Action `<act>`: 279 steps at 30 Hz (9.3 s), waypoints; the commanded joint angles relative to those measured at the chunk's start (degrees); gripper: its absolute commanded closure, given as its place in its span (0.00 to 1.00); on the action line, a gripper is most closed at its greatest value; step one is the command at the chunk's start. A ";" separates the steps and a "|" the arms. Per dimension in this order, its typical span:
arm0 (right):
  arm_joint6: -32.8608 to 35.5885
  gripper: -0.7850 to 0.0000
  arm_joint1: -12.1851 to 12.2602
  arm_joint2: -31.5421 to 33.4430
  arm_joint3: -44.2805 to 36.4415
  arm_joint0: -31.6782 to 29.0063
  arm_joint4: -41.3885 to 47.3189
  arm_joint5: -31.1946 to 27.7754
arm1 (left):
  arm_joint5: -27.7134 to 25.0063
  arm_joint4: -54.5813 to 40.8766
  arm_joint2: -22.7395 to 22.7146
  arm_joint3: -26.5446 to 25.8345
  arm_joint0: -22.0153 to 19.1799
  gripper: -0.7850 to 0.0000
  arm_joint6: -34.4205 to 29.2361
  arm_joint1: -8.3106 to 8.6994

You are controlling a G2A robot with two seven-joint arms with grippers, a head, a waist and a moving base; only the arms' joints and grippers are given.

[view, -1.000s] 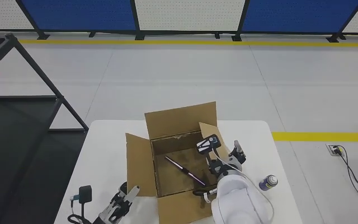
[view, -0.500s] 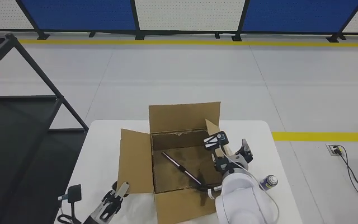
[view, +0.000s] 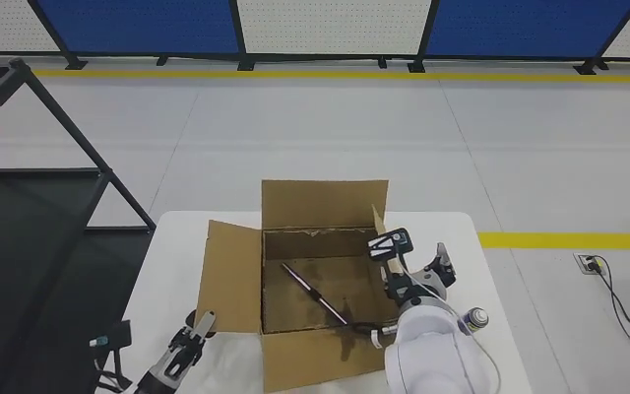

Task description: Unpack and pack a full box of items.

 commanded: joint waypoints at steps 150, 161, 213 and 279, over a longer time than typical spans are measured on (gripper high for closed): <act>-15.10 0.00 3.20 48.31 0.55 -23.20 53.51 -24.08 | 4.98 -1.74 -0.89 1.03 -2.89 0.00 3.12 -0.03; -19.15 0.00 4.57 46.00 -2.58 -32.45 55.18 -34.79 | 4.98 -1.74 -0.89 1.03 -2.89 0.00 3.12 -0.03; -10.80 1.00 10.62 39.97 -15.70 -23.43 65.99 -19.16 | 4.98 -1.74 -0.89 1.03 -2.89 0.00 3.12 -0.03; -4.89 1.00 -0.14 -25.04 64.07 45.09 73.29 0.04 | 4.98 -1.74 -0.89 1.03 -2.89 0.00 3.12 -0.03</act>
